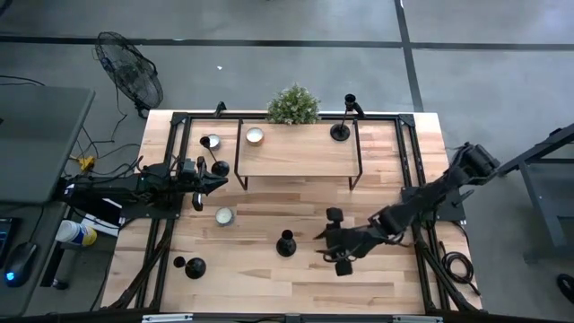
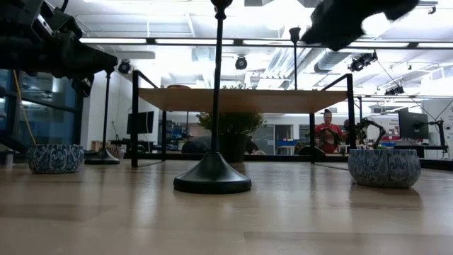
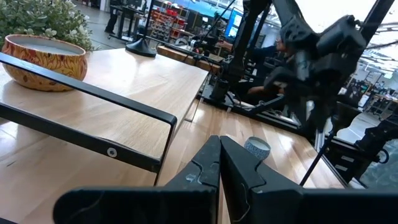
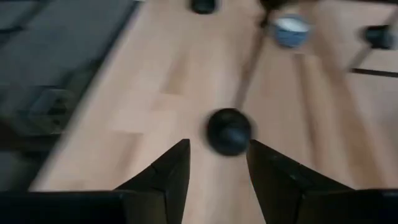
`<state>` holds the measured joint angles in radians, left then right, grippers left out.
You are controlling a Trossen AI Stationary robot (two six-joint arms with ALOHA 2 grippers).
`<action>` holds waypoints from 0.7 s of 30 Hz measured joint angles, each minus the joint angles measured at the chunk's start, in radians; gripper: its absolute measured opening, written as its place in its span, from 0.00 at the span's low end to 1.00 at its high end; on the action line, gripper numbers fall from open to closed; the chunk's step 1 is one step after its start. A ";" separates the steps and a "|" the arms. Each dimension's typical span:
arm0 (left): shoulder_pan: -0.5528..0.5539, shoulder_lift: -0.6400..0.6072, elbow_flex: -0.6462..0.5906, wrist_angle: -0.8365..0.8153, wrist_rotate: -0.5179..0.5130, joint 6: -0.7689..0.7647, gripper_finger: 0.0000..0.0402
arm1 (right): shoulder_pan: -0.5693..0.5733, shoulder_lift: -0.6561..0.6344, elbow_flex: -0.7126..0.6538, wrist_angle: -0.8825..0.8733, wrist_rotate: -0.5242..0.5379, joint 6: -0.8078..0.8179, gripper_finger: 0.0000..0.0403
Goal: Pick & Place candle stick holders
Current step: Put the black candle holder on the shelf aligned with the black candle holder
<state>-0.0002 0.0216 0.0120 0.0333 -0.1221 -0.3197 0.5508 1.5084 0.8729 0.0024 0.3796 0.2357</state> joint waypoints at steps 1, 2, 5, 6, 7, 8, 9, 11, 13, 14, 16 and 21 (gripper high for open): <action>0.000 0.000 0.000 0.000 0.000 0.000 0.00 | -0.003 0.015 -0.005 0.021 0.039 0.005 0.38; 0.000 0.000 0.000 0.000 0.000 0.000 0.00 | -0.007 0.028 -0.006 0.046 0.073 0.015 0.39; 0.000 0.000 0.000 0.000 0.000 0.000 0.00 | -0.023 0.064 0.010 0.097 0.139 0.051 0.42; 0.000 0.000 0.000 0.000 0.000 0.000 0.00 | -0.029 0.078 0.021 0.115 0.143 0.064 0.43; 0.000 0.000 0.000 0.000 0.000 0.000 0.00 | -0.034 0.092 0.029 0.128 0.144 0.075 0.44; 0.000 0.000 0.000 0.000 0.000 0.000 0.00 | -0.038 0.108 0.039 0.142 0.146 0.078 0.45; 0.000 0.000 0.000 0.000 0.000 0.000 0.00 | -0.041 0.125 0.051 0.161 0.145 0.078 0.46; 0.000 0.000 0.000 0.000 0.000 0.000 0.00 | -0.041 0.158 0.071 0.189 0.144 0.077 0.48; 0.000 0.000 0.000 0.000 0.000 0.000 0.00 | -0.040 0.190 0.093 0.222 0.147 0.077 0.49; 0.000 0.000 0.000 0.000 0.000 0.000 0.00 | -0.040 0.206 0.103 0.238 0.151 0.078 0.49; 0.000 0.000 0.000 0.000 0.000 0.000 0.00 | -0.040 0.230 0.120 0.262 0.174 0.078 0.49; 0.000 0.000 0.000 0.000 0.000 0.000 0.00 | -0.042 0.260 0.148 0.299 0.256 0.132 0.49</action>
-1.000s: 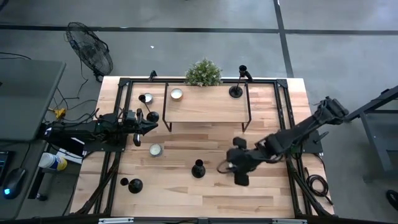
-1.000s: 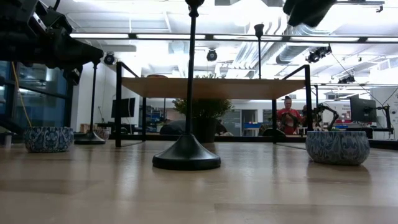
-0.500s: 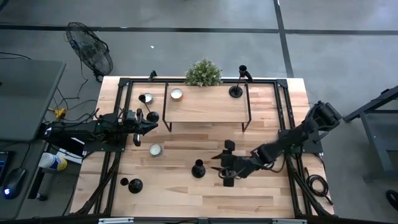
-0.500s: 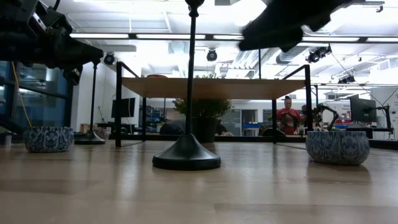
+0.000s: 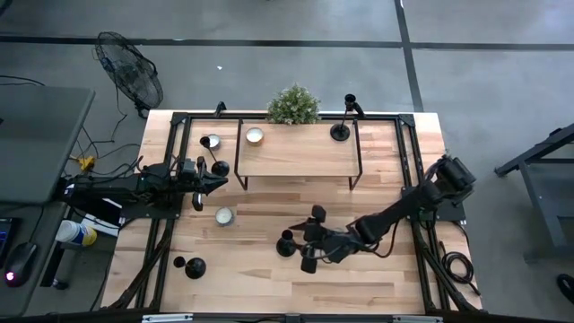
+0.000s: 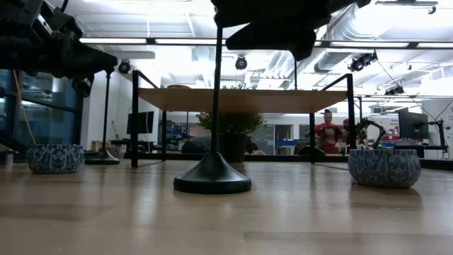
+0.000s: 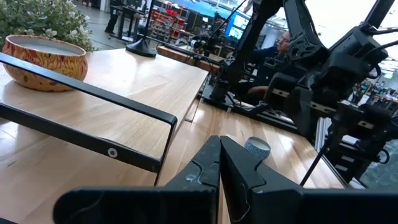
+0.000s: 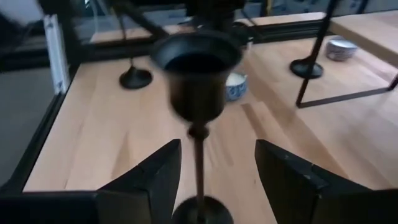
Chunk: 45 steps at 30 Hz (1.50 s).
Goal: Pick & Place candle stick holders
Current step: Put the black candle holder on the shelf aligned with the black candle holder
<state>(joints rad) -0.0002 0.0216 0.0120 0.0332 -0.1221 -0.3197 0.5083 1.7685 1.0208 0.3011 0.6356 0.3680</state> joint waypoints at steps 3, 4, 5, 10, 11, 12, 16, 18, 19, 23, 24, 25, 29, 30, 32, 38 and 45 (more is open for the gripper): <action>0.000 0.000 0.000 0.000 0.000 0.000 0.00 | -0.001 0.001 0.001 0.004 0.017 0.037 0.49; 0.000 0.000 0.000 0.000 0.000 0.000 0.00 | -0.003 0.001 0.002 0.005 0.015 0.047 0.49; 0.000 0.000 0.000 0.000 0.000 0.000 0.00 | -0.004 0.001 0.001 0.008 0.014 0.052 0.49; 0.000 0.000 0.000 0.000 0.000 0.000 0.00 | -0.005 0.001 0.001 0.037 -0.007 0.050 0.48; 0.000 0.000 0.000 0.000 0.000 0.000 0.00 | -0.005 0.001 0.002 0.041 -0.010 0.042 0.48; 0.000 0.000 0.000 0.000 0.000 0.000 0.00 | -0.005 0.001 0.001 0.045 -0.009 0.036 0.48; 0.000 0.000 0.000 0.000 0.000 0.000 0.00 | -0.005 0.001 0.001 0.060 -0.010 0.025 0.48; 0.000 0.000 0.000 0.000 0.000 0.000 0.00 | -0.005 0.001 0.001 0.071 -0.010 0.012 0.48; 0.000 0.000 0.000 0.000 0.000 0.000 0.00 | -0.005 0.001 0.001 0.073 -0.009 0.005 0.48; 0.000 0.000 0.000 0.000 0.000 0.000 0.00 | -0.005 0.001 0.001 0.087 -0.010 -0.010 0.48; 0.000 0.000 0.000 0.000 0.000 0.000 0.00 | -0.005 0.001 0.001 0.088 -0.010 -0.010 0.47; 0.000 0.000 0.000 0.000 0.000 0.000 0.00 | -0.005 0.001 0.001 0.088 -0.010 -0.010 0.46; 0.000 0.000 0.000 0.000 0.000 0.000 0.00 | -0.005 0.001 0.001 0.087 -0.010 -0.010 0.41; 0.000 0.000 0.000 0.000 0.000 0.000 0.00 | -0.005 0.001 0.001 0.087 -0.010 -0.010 0.39; 0.000 0.000 0.000 0.000 0.000 0.000 0.00 | -0.005 0.001 0.001 0.087 -0.011 -0.010 0.36; 0.000 0.000 0.000 0.000 0.000 0.000 0.00 | -0.005 0.001 0.001 0.086 -0.015 -0.010 0.28; 0.000 0.000 0.000 0.000 0.000 0.000 0.00 | -0.005 0.001 0.001 0.086 -0.024 -0.010 0.18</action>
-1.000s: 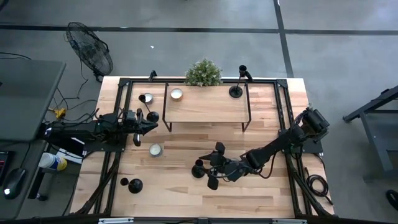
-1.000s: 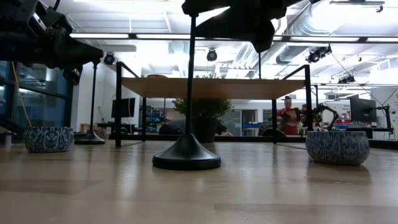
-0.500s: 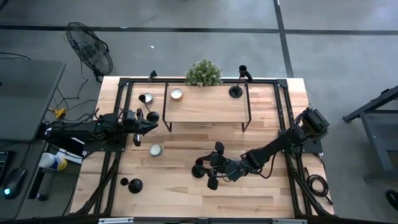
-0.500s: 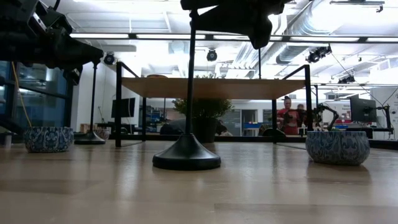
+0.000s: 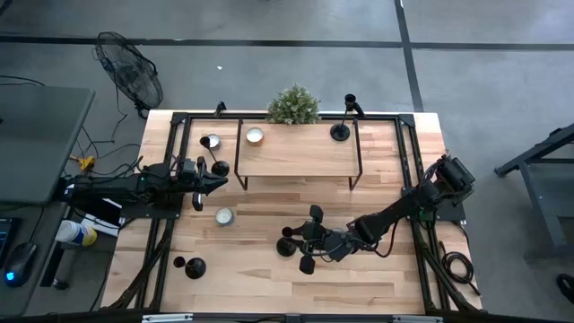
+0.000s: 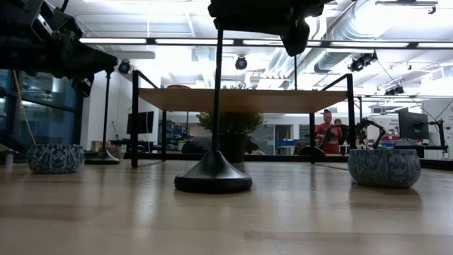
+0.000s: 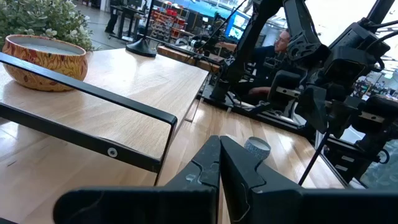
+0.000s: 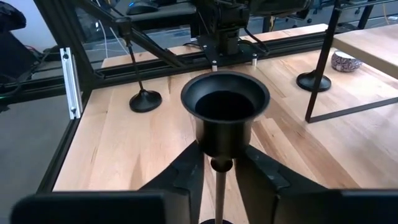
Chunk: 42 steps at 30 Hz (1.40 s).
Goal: Pick & Place candle stick holders
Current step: Put the black candle holder on the shelf aligned with the black candle holder
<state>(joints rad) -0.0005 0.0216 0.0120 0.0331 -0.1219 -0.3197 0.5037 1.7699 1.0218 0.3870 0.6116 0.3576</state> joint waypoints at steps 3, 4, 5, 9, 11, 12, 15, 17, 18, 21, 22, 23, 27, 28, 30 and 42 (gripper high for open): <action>0.000 0.000 0.000 0.000 0.000 0.000 0.00 | 0.000 0.000 0.000 -0.001 -0.016 -0.001 0.13; 0.000 0.000 0.000 0.000 0.000 0.000 0.00 | 0.000 0.000 0.000 0.000 -0.019 -0.001 0.11; 0.000 0.000 0.000 0.000 0.000 0.000 0.00 | 0.000 0.000 0.000 0.000 -0.019 -0.001 0.09; 0.000 0.000 0.000 0.000 0.000 0.000 0.00 | 0.000 0.000 0.000 0.000 -0.019 -0.001 0.05; 0.000 0.000 0.000 0.000 0.000 0.000 0.00 | 0.000 0.000 0.000 0.000 -0.019 -0.001 0.05; 0.000 0.000 0.000 0.000 0.000 0.000 0.00 | 0.000 0.000 0.000 0.000 -0.018 -0.001 0.05; 0.000 0.000 0.000 0.000 0.000 0.000 0.00 | 0.000 -0.006 -0.002 0.000 -0.011 0.000 0.06; 0.000 0.000 0.000 0.000 0.000 0.000 0.00 | 0.000 -0.018 -0.002 0.000 0.006 0.004 0.05; 0.000 0.000 0.000 0.000 0.000 0.000 0.00 | 0.000 -0.024 -0.002 0.000 0.018 0.005 0.05; 0.000 0.000 0.000 0.000 0.000 0.000 0.00 | 0.002 -0.047 -0.002 -0.002 0.058 0.007 0.05; 0.000 0.000 0.000 0.000 0.000 0.000 0.00 | 0.004 -0.057 -0.002 -0.003 0.073 0.010 0.05; 0.000 0.000 0.000 0.000 0.000 0.000 0.00 | 0.007 -0.069 -0.002 -0.006 0.092 0.018 0.05; 0.000 0.000 0.000 0.000 0.000 0.000 0.00 | 0.026 -0.137 -0.002 -0.040 0.184 0.026 0.05; 0.000 0.000 0.000 0.000 0.000 0.000 0.00 | 0.032 -0.157 -0.002 -0.065 0.205 0.029 0.05; 0.000 0.000 0.000 0.000 0.000 0.000 0.00 | 0.037 -0.202 -0.002 -0.115 0.239 0.044 0.05; 0.000 0.000 0.000 0.000 0.000 0.000 0.00 | -0.002 -0.459 -0.002 -0.382 0.412 0.036 0.05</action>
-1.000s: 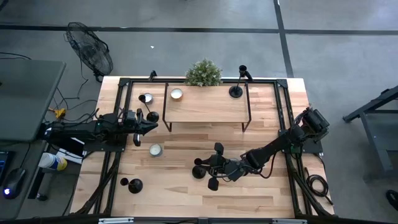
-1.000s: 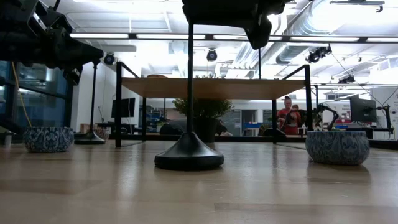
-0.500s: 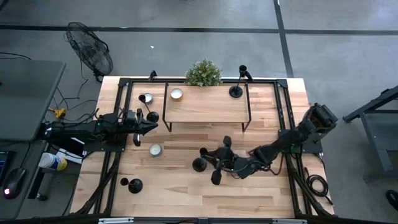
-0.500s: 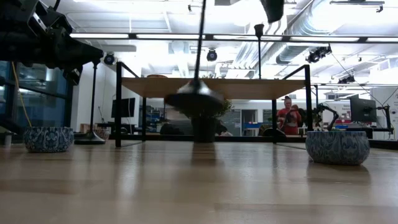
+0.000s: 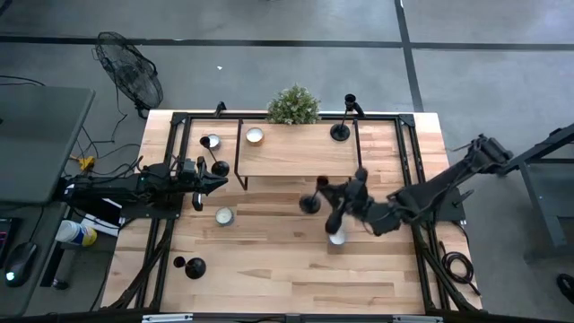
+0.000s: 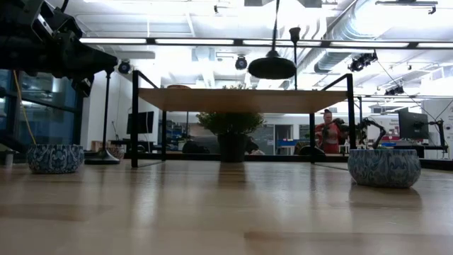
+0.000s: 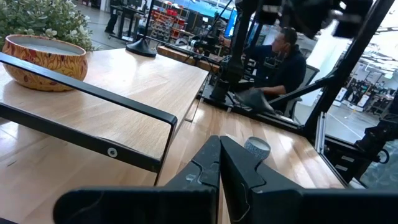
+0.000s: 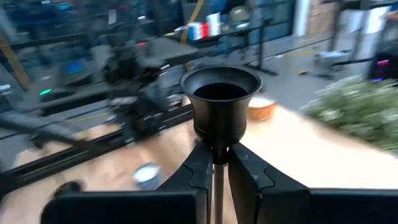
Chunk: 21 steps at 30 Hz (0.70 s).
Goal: Pick & Place candle stick holders
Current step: Put the black candle holder on the shelf aligned with the black candle holder
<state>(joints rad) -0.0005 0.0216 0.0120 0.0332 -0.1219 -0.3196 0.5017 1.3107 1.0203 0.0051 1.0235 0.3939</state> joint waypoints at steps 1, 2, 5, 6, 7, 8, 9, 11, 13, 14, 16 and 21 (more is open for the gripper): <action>0.000 0.000 0.000 0.000 0.000 0.000 0.00 | -0.007 -0.017 0.000 -0.015 0.013 -0.008 0.05; 0.000 0.000 0.000 0.000 0.000 0.000 0.00 | -0.015 -0.030 0.000 -0.026 0.023 -0.016 0.05; 0.000 0.000 0.000 0.000 0.000 0.000 0.00 | -0.043 -0.065 0.000 -0.045 0.046 -0.054 0.05; 0.000 0.000 0.000 0.000 0.000 0.000 0.00 | -0.054 -0.073 0.000 -0.047 0.055 -0.064 0.05; 0.000 0.000 0.000 0.000 0.000 0.000 0.00 | -0.069 -0.080 0.000 -0.047 0.064 -0.072 0.05; 0.000 0.000 0.000 0.000 0.000 0.000 0.00 | -0.085 -0.085 0.000 -0.047 0.068 -0.082 0.05; 0.000 0.000 0.000 0.000 0.000 0.000 0.00 | -0.104 -0.088 0.005 -0.054 0.070 -0.084 0.05; 0.000 0.000 0.000 0.000 0.000 0.000 0.00 | -0.142 -0.088 0.024 -0.079 0.070 -0.086 0.05; 0.000 0.000 0.000 0.000 0.000 0.000 0.00 | -0.183 -0.088 0.047 -0.112 0.070 -0.098 0.05; 0.000 0.000 0.000 0.000 0.000 0.000 0.00 | -0.203 -0.087 0.060 -0.134 0.072 -0.104 0.05; 0.000 0.000 0.000 0.000 0.000 0.000 0.00 | -0.242 -0.080 0.087 -0.178 0.100 -0.086 0.05; 0.000 0.000 0.000 0.000 0.000 0.000 0.00 | -0.302 -0.046 0.132 -0.259 0.142 0.036 0.05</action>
<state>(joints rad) -0.0002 0.0219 0.0120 0.0334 -0.1223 -0.3199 0.2001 1.2643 1.1527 -0.2539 1.1652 0.4297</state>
